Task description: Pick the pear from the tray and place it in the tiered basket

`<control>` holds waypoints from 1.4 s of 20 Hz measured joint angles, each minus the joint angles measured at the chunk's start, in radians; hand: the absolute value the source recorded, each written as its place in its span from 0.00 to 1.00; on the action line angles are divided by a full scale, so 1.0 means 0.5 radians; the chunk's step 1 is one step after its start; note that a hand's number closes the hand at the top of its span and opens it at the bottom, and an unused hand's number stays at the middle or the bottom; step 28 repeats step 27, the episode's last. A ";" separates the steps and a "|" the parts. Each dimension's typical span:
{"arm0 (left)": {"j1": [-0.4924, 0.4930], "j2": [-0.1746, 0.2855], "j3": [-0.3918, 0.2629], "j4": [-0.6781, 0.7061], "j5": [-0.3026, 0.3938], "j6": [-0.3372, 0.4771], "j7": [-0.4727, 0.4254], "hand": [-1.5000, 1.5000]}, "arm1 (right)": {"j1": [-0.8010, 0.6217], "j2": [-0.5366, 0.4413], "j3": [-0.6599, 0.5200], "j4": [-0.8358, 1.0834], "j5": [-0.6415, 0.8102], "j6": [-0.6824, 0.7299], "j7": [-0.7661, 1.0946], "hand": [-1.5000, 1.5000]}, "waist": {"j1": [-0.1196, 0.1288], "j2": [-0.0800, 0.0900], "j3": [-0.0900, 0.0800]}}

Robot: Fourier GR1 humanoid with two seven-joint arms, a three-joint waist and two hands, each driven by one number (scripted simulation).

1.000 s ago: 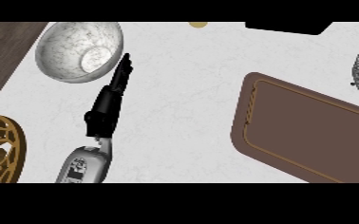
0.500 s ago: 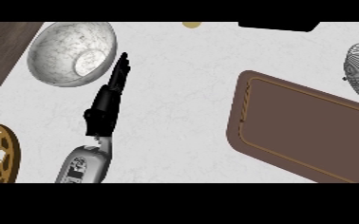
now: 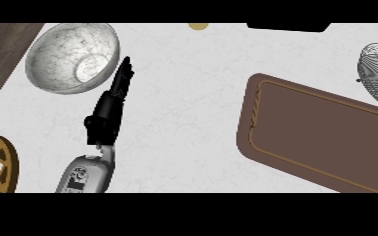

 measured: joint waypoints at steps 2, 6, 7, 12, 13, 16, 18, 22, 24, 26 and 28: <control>0.011 0.002 0.008 0.001 0.003 0.002 -0.005 0.50 | 0.024 0.000 -0.069 -0.015 -0.029 -0.081 -0.018 0.00 | -0.005 -0.001 0.001; 0.005 0.011 0.022 0.006 0.011 -0.005 -0.005 0.50 | 0.029 0.048 -0.130 -0.100 -0.040 -0.270 -0.036 0.00 | -0.013 -0.007 0.000; 0.005 0.013 0.026 0.003 0.014 -0.005 0.001 0.50 | 0.026 0.050 -0.128 -0.137 -0.026 -0.315 -0.039 0.00 | -0.017 -0.011 0.000; 0.002 0.022 0.043 0.021 0.015 -0.004 0.000 0.50 | 0.032 0.085 -0.106 -0.354 0.098 -0.510 -0.013 0.00 | -0.033 -0.022 -0.005; 0.004 0.017 0.043 0.026 0.012 0.003 -0.003 0.50 | 0.036 0.094 -0.106 -0.397 0.133 -0.534 0.001 0.00 | -0.040 -0.025 -0.006; 0.026 0.018 0.037 0.009 -0.001 0.013 0.015 0.50 | 0.049 0.149 -0.122 -0.575 0.230 -0.603 0.039 0.00 | -0.058 -0.041 -0.008; 0.040 0.027 0.049 0.014 0.006 0.009 0.008 0.50 | 0.032 0.212 -0.138 -0.728 0.295 -0.639 0.054 0.00 | -0.068 -0.050 -0.011; 0.065 0.031 0.067 0.032 0.013 0.013 -0.002 0.50 | 0.041 0.445 -0.142 -1.102 0.410 -0.704 0.065 0.00 | -0.106 -0.072 -0.014; 0.077 0.038 0.075 0.028 0.016 0.012 -0.001 0.50 | 0.047 0.609 -0.125 -1.308 0.484 -0.715 0.068 0.00 | -0.117 -0.084 -0.015; 0.077 0.035 0.074 0.026 0.010 0.019 0.012 0.50 | 0.060 0.783 -0.111 -1.532 0.550 -0.714 0.059 0.00 | -0.136 -0.095 -0.016; 0.099 0.039 0.075 0.020 0.012 0.018 0.006 0.50 | 0.067 0.874 -0.105 -1.647 0.580 -0.714 0.053 0.00 | -0.137 -0.100 -0.016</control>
